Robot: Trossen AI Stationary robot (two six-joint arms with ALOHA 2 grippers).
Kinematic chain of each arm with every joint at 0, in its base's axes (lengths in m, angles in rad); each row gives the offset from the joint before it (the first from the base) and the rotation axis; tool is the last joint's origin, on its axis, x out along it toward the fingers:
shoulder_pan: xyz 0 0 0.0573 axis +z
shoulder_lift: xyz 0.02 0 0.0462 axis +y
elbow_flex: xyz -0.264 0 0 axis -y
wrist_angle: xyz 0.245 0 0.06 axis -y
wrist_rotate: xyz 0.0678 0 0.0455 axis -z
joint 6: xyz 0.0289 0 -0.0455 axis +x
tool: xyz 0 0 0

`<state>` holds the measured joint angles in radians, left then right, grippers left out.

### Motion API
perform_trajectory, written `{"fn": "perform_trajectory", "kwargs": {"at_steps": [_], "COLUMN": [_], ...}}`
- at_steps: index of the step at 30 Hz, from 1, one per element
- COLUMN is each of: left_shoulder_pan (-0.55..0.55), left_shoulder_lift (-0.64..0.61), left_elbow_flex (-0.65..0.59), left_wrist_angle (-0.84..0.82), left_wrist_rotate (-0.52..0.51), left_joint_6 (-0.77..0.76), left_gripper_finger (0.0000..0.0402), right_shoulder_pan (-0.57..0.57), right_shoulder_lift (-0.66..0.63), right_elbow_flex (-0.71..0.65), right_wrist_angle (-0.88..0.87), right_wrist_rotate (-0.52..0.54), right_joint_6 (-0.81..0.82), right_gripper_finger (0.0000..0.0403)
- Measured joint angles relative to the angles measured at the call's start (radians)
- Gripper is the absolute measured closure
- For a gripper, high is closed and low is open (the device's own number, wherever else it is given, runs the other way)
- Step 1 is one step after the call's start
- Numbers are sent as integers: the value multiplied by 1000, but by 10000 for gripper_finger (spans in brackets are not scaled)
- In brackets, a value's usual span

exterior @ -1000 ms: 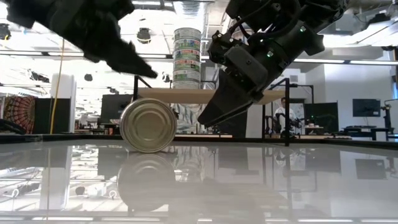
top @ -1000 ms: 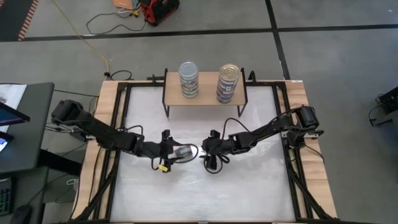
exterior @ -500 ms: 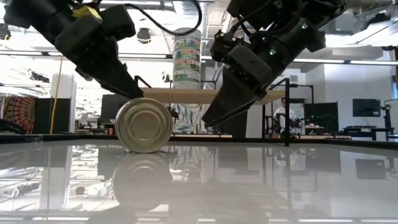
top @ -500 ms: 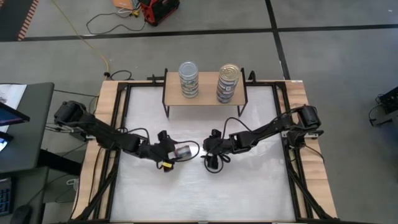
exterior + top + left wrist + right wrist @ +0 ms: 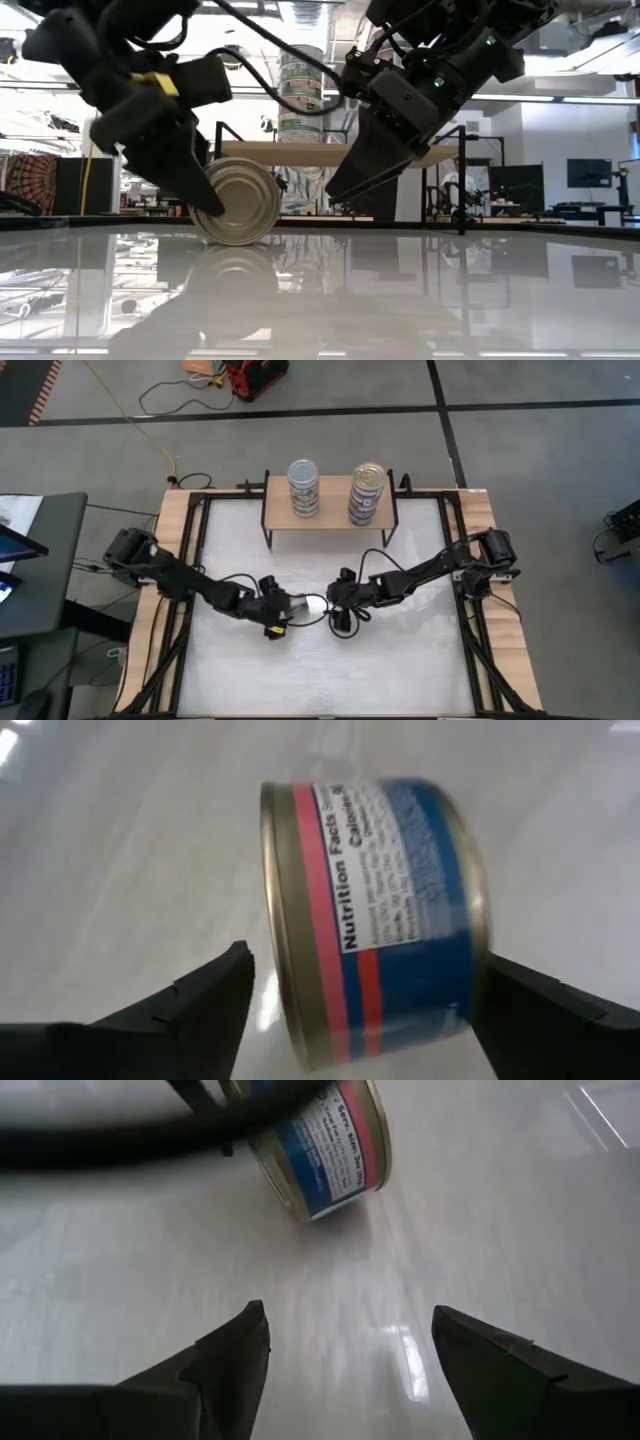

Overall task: Stack canned seafood by type on shelf
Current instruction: Stack the blue pink tuna can on top of the other blue pink cans on the shelf

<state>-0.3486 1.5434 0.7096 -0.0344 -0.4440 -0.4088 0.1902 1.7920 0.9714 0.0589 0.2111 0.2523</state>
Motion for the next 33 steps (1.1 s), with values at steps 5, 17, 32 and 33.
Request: {"fn": "perform_trajectory", "kwargs": {"at_steps": [5,17,32,33], "left_shoulder_pan": [-5,-38,-38,-36], "left_shoulder_lift": [60,27,17,17], "left_elbow_flex": [48,84,84,84], "left_wrist_angle": [-42,-3,259,257], "left_wrist_rotate": [-47,-216,-282,-282], "left_joint_6": [70,382,686,686], "left_gripper_finger": [130,223,219,219], "right_shoulder_pan": [4,73,161,159], "right_shoulder_lift": [-6,-176,-154,-154], "right_elbow_flex": [0,-5,-60,-60], "right_wrist_angle": [-33,-152,229,229], "right_wrist_rotate": [0,113,340,340], "right_joint_6": [2,-115,-596,-598], "right_gripper_finger": [99,100,80,74]}}
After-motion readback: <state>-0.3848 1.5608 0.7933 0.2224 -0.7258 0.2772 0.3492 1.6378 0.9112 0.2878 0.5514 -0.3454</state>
